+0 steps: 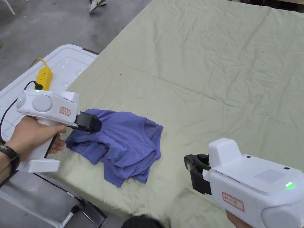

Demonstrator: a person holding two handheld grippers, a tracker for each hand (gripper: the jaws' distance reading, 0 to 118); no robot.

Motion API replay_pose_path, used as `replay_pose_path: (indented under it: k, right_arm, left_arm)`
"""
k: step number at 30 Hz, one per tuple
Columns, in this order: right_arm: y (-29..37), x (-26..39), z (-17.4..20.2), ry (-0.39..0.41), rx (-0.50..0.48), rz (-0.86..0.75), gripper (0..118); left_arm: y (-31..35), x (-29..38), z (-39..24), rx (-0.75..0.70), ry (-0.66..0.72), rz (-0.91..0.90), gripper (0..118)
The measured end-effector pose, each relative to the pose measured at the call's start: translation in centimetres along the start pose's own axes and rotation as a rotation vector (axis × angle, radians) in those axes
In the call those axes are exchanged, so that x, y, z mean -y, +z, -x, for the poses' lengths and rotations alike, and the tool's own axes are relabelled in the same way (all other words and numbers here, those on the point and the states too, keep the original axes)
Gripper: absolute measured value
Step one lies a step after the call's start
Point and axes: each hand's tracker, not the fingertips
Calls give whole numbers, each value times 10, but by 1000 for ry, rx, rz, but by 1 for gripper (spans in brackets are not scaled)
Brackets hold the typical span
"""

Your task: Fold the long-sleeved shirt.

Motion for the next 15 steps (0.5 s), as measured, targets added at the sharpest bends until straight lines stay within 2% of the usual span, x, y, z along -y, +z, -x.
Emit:
replay_pose_path:
  k: [3,7,15]
  right_arm:
    - [15,0,2,0,15,-19,1]
    - [45,-1,-1,-10,49,-71,1]
    - [142,16,-25,-50,208,-223,1]
  left_arm:
    - [28,9,-12,-88,13,-58,94]
    - [70,22,-45,-94,22,-195,94]
    - [127,53,-162,-31,-153,-350,93]
